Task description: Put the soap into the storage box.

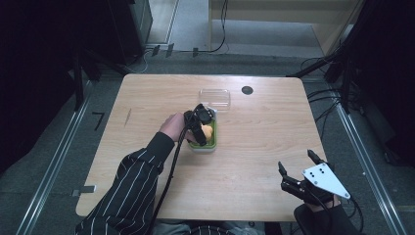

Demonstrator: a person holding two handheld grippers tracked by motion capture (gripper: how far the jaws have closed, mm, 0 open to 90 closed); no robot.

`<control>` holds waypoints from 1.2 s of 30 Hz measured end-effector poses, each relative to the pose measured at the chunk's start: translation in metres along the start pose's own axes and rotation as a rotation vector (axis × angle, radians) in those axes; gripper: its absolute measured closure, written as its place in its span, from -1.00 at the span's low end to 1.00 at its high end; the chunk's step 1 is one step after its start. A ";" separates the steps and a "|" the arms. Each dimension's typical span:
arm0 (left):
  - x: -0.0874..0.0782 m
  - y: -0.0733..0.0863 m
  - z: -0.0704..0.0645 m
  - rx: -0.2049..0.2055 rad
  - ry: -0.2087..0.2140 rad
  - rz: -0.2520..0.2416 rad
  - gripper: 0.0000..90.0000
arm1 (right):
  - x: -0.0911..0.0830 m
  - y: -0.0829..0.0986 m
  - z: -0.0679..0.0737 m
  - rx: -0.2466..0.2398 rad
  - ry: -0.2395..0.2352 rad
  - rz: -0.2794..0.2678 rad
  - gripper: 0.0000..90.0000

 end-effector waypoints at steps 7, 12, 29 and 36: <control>-0.014 0.008 -0.001 -0.030 -0.017 0.005 -0.83 | 0.000 0.000 0.000 -0.001 -0.001 0.001 -0.70; -0.018 0.018 -0.008 -0.025 -0.006 0.032 -0.95 | 0.000 0.000 0.000 -0.001 0.000 0.001 -0.70; -0.030 0.053 -0.030 -0.045 -0.016 0.040 -0.99 | 0.000 0.000 0.001 -0.005 -0.003 0.000 -0.70; -0.033 0.068 -0.040 -0.053 -0.012 0.047 -0.99 | 0.000 0.000 0.001 -0.007 -0.004 0.002 -0.70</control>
Point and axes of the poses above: each handheld gripper's, and its own axes: x roughly forward along the jaws, y roughly out of its underside, z roughly to its left, the point moved 7 cm from there along x, roughly forward along the jaws, and after that the axes turned 9 degrees about -y, right-handed, at the moved point
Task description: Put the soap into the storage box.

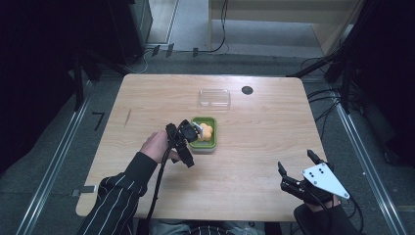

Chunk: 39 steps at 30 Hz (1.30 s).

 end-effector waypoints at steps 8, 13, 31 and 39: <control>-0.001 0.017 -0.011 0.008 0.001 0.013 -1.00 | 0.000 0.000 0.000 0.000 0.000 0.000 -0.70; 0.003 0.032 -0.022 0.007 0.007 0.023 -1.00 | 0.000 0.000 0.000 0.001 0.001 -0.001 -0.70; 0.013 0.075 -0.046 -0.008 0.026 0.072 -1.00 | 0.000 0.000 0.000 -0.003 -0.001 0.000 -0.70; 0.016 0.078 -0.039 -0.031 -0.020 0.037 -1.00 | 0.001 0.000 0.001 -0.004 0.000 -0.001 -0.70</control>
Point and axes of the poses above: each handheld gripper's, and its own axes: x roughly forward along the jaws, y roughly out of its underside, z roughly to its left, the point moved 7 cm from there along x, roughly forward along the jaws, and after that the axes turned 9 degrees about -y, right-handed, at the moved point
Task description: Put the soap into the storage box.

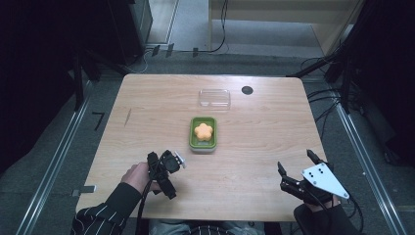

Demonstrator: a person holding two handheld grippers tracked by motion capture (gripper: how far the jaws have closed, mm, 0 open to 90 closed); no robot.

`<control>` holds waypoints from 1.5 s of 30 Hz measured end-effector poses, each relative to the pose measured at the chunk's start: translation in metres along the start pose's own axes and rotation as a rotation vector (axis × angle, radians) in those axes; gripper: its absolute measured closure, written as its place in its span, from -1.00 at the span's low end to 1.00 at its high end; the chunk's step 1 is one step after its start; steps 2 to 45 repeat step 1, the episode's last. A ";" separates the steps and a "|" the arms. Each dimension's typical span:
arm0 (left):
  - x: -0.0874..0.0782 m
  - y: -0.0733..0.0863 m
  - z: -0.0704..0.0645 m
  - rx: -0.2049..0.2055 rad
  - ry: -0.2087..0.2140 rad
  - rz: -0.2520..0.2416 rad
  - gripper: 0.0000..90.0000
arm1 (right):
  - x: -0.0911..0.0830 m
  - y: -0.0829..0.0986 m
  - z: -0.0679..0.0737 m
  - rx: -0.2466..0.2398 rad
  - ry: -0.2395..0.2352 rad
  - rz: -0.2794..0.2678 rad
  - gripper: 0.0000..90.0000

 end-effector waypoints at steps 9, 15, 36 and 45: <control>0.001 -0.001 0.002 -0.011 -0.013 -0.015 -1.00 | 0.000 0.000 0.000 0.001 0.000 0.002 -0.70; 0.001 -0.001 0.002 -0.011 -0.013 -0.015 -1.00 | 0.000 0.000 0.000 0.001 0.000 0.002 -0.70; 0.001 -0.001 0.002 -0.011 -0.013 -0.015 -1.00 | 0.000 0.000 0.000 0.001 0.000 0.002 -0.70; 0.001 -0.001 0.002 -0.011 -0.013 -0.015 -1.00 | 0.000 0.000 0.000 0.001 0.000 0.002 -0.70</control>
Point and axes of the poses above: each handheld gripper's, and its own axes: x roughly forward along the jaws, y roughly out of its underside, z roughly to its left, the point moved 7 cm from there along x, roughly forward along the jaws, and after that the axes turned 9 degrees about -y, right-handed, at the moved point
